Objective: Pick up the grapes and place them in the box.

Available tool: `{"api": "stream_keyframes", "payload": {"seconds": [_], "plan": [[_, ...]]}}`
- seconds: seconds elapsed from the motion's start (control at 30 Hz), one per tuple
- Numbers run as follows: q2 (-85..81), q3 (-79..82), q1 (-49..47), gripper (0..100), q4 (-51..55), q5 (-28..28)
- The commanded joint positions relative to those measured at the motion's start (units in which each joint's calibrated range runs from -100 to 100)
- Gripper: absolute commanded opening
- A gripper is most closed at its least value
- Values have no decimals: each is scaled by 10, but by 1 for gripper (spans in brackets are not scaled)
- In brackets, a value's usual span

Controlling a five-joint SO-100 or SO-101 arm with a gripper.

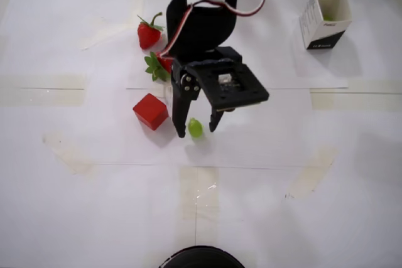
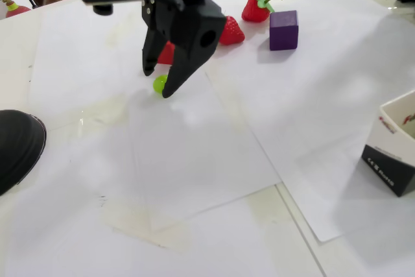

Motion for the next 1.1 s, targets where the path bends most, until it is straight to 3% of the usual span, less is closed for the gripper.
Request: {"api": "stream_keyframes", "payload": {"seconds": [0.0, 0.33, 0.7, 0.87, 1.07], "plan": [[-11, -38, 1, 19, -10, -6], [-11, -26, 10, 10, -5, -7], [-44, -27, 2, 8, 32, 3], [-93, -43, -10, 8, 91, 15], [-195, -135, -46, 8, 282, 25]]}}
